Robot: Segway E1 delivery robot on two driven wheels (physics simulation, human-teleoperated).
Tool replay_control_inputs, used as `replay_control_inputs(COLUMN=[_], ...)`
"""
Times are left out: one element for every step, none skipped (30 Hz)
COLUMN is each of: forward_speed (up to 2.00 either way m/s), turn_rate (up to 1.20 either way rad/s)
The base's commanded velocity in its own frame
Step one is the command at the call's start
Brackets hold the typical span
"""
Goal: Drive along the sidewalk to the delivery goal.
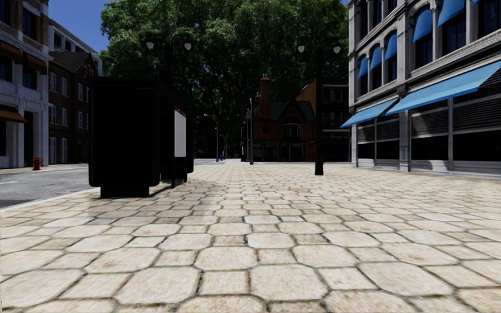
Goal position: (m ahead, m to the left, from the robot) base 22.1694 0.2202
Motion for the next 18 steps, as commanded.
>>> replay_control_inputs(forward_speed=[2.0, 2.0, 2.0, 2.0, 2.0, 2.0, 2.0, 2.0, 2.0, 2.0, 2.0, 2.0, 2.0, 2.0, 2.0, 2.0, 2.0, 2.0], turn_rate=[0.0, 0.0, 0.0, 0.0, 0.0, 0.0, 0.0, 0.0, 0.0, 0.0, 0.0, 0.0, 0.0, 0.0, 0.0, 0.0, 0.0, 0.0])
